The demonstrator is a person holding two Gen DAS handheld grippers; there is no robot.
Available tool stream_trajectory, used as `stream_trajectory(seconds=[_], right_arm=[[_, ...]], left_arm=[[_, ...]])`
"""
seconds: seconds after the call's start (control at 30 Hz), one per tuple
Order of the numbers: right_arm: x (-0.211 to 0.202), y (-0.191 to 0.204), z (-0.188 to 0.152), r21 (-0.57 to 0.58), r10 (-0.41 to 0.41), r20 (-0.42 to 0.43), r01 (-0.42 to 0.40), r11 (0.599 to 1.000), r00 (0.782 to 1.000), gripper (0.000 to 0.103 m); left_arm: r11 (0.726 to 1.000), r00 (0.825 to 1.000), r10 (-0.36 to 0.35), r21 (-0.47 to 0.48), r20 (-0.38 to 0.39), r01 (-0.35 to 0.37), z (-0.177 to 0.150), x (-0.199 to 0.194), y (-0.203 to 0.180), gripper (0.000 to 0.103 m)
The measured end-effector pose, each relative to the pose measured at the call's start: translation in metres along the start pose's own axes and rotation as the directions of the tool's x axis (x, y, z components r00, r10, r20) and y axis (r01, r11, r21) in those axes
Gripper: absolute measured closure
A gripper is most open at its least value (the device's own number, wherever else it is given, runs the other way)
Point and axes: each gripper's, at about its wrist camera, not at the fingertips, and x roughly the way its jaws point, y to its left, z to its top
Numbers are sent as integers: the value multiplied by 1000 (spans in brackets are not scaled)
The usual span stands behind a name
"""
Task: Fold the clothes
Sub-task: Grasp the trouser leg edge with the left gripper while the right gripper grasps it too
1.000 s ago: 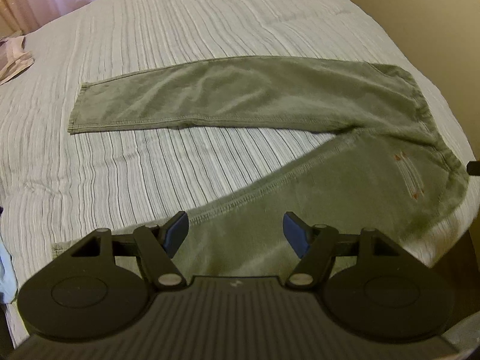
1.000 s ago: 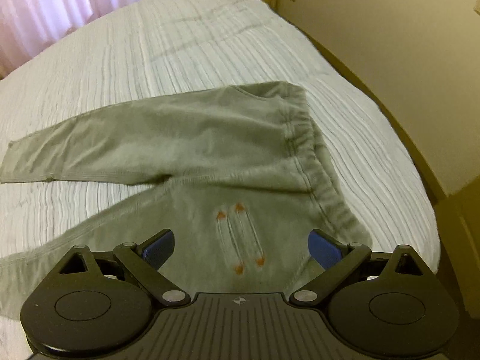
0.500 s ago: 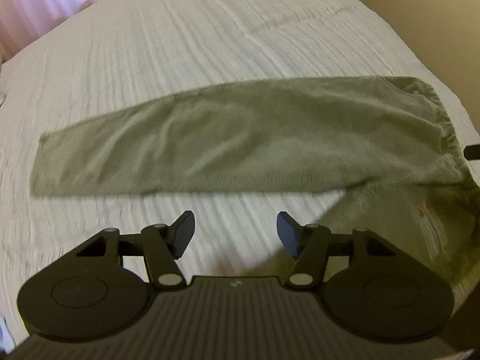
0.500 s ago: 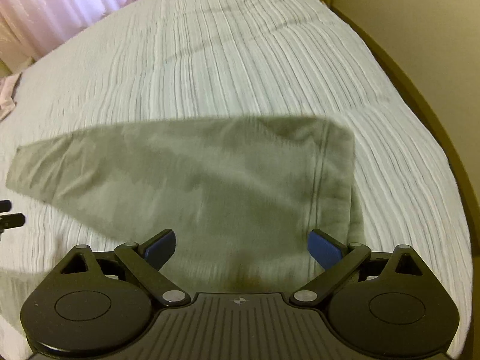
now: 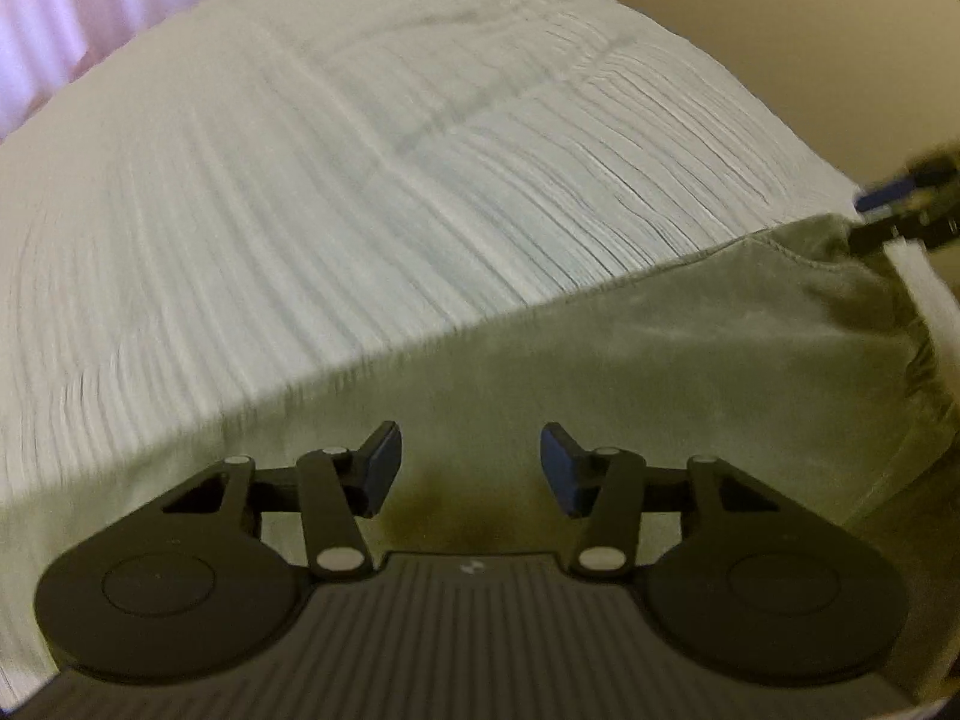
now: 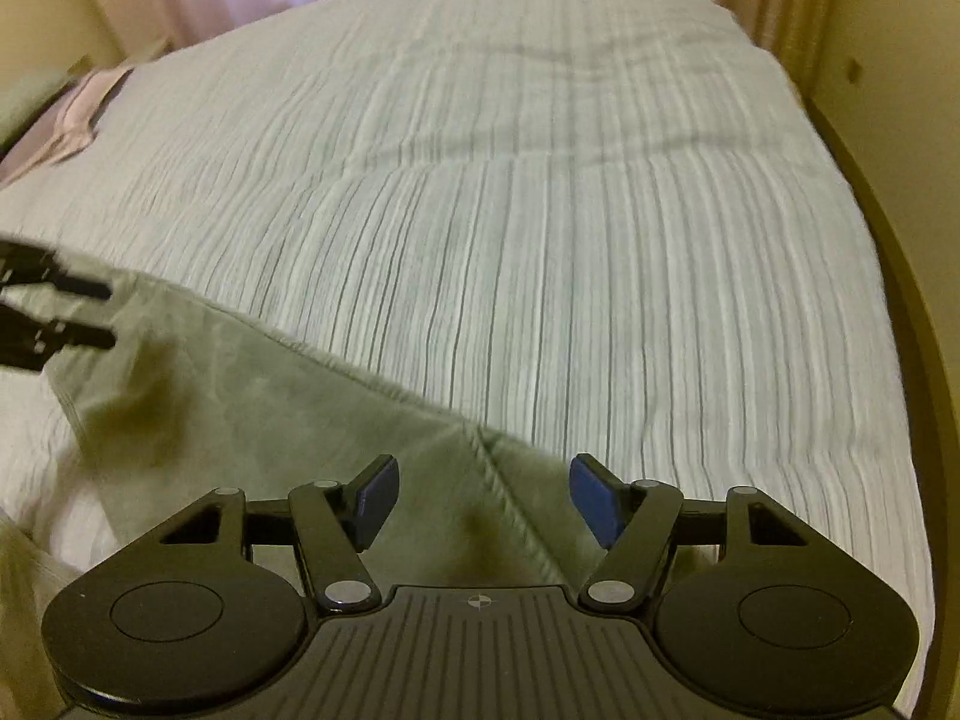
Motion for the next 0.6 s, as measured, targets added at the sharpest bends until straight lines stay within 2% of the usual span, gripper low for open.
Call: stream_trajectory(seconds=[0.17,0.37,0.47,0.6], right_arm=[[29,-8,15,-68,-8,-55,4,998,998,36],[66,-5,25,-122,-5,-123,-10,993,992,36],[83,-4,29,-151,-13,-159,-11,988,987,36],[96,-4,31,-148,-16,-198,-14,989,980,36]], left_arm=[[991,999,-18,128,-30,21,15,30,19,57],[959,997,-34,278,-68,51,32,66,42,56],[945,995,-36,321,-90,63,32,77,52,56],[923,986,-27,374,-163,87,27,95,62,56]])
